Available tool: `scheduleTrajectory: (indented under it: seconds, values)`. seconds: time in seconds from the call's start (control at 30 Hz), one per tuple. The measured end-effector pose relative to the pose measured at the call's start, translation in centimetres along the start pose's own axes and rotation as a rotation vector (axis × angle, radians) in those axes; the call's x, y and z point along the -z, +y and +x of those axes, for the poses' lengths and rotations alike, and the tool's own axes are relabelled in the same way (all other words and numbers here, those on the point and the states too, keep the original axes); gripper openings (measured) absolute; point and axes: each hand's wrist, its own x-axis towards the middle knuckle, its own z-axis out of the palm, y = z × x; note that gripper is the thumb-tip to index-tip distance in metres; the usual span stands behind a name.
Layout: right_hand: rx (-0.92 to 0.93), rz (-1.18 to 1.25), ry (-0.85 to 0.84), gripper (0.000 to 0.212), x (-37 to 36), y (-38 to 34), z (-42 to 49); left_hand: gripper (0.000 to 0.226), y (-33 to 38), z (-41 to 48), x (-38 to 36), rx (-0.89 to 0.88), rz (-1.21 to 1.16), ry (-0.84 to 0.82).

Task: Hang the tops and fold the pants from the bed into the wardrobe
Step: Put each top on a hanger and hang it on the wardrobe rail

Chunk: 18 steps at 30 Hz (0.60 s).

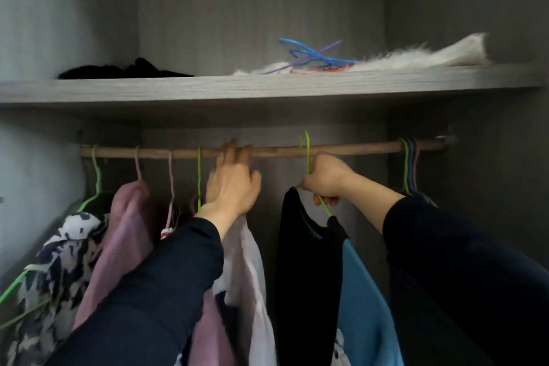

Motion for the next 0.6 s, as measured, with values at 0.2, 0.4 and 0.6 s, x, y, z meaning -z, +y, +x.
scheduleTrajectory:
  seconds: [0.2,0.4,0.6]
  values:
    - [-0.003,0.002,0.009,0.014,-2.6,-2.5,4.2,0.056,-3.2,3.8,-2.1,-0.039,0.040,0.071]
    - [-0.034,-0.034,-0.035,0.020,-5.6,-3.5,5.2,0.062,-4.7,3.6,-3.0,-0.074,0.033,0.085]
    - [-0.024,-0.057,0.035,0.024,-7.4,-3.3,5.3,0.050,-4.8,3.7,-2.6,-0.075,0.005,0.032]
